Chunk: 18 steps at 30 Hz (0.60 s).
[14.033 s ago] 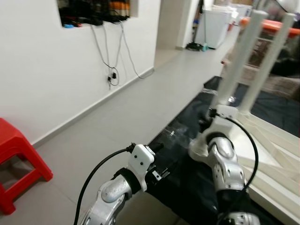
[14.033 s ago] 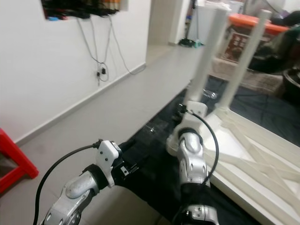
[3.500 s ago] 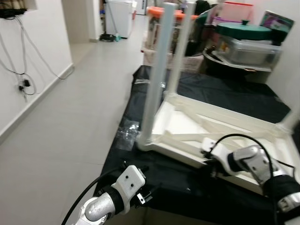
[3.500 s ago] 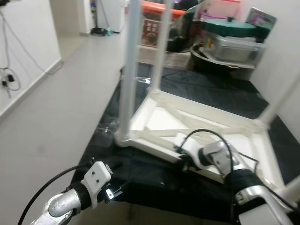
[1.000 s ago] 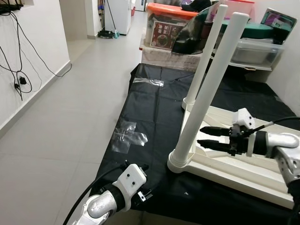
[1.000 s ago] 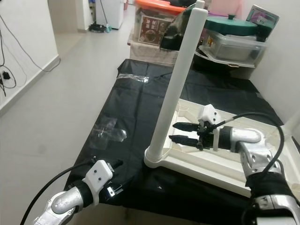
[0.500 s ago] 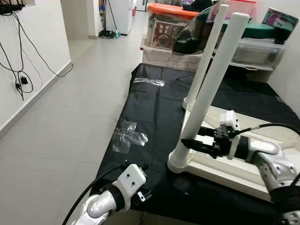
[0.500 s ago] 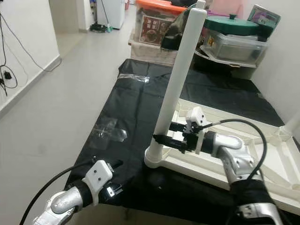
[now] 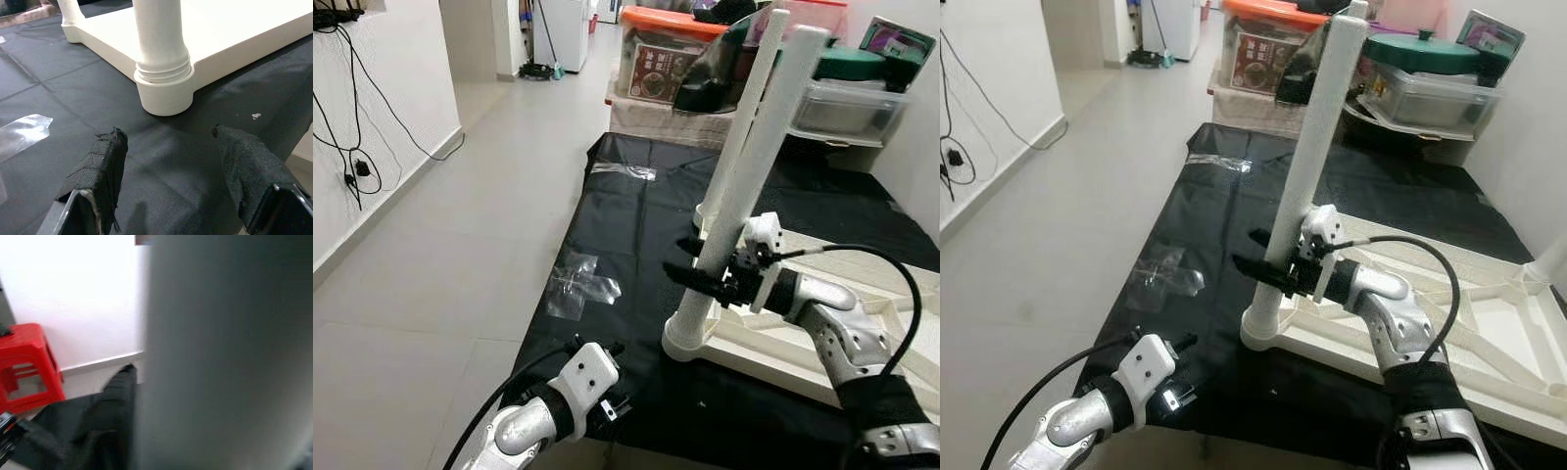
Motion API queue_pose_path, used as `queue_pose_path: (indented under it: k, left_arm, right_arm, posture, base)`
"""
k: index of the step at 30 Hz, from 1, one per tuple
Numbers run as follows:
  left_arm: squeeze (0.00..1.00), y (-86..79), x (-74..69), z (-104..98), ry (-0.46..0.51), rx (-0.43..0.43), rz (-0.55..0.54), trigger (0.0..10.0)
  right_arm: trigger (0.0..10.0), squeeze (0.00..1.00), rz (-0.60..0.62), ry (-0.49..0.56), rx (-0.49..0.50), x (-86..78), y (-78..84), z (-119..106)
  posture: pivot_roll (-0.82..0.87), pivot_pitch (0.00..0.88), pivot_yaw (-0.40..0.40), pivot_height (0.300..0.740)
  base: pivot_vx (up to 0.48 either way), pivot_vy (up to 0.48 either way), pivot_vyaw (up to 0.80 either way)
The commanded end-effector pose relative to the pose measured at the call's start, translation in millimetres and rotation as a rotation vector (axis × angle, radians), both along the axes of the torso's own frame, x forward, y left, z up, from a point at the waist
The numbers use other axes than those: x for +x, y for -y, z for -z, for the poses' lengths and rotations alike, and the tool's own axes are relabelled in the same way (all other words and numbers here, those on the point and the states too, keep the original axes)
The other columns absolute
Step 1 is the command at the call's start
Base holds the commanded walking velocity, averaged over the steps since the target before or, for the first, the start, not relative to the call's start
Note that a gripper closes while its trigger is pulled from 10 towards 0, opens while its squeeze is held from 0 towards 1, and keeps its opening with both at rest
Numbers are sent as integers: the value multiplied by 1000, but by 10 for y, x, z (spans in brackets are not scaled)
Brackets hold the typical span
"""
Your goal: Building children table
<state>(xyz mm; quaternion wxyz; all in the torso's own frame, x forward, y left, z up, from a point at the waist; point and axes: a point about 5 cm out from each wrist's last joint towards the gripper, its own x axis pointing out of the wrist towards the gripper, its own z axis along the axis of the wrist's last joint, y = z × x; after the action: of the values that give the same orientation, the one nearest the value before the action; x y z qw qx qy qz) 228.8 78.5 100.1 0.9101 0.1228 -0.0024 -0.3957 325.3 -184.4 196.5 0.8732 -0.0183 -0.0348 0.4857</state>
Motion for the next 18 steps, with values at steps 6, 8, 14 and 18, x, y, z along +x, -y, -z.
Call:
queue_pose_path:
  k: [6,8,14,18]
  left_arm:
    - [0,-2,0,42,-9,15,4,10000]
    - [0,-1,1,42,-9,15,4,10000]
    - [0,-7,-1,37,-10,14,5,10000]
    - [0,-10,4,33,-10,13,7,10000]
  right_arm:
    - [0,0,81,-16,83,2,-105,83]
    - [0,0,116,-17,88,1,-114,109]
    - [0,0,408,-34,131,-5,-111,191]
    - [0,0,640,-54,149,-4,-62,217]
  posture:
    - [164,0,-126,740]
    - [164,0,-126,740]
    - [158,0,-120,740]
    - [149,0,-116,740]
  base:
    - [0,0,0]
    - [0,0,0]
    - [0,0,0]
    - [0,0,0]
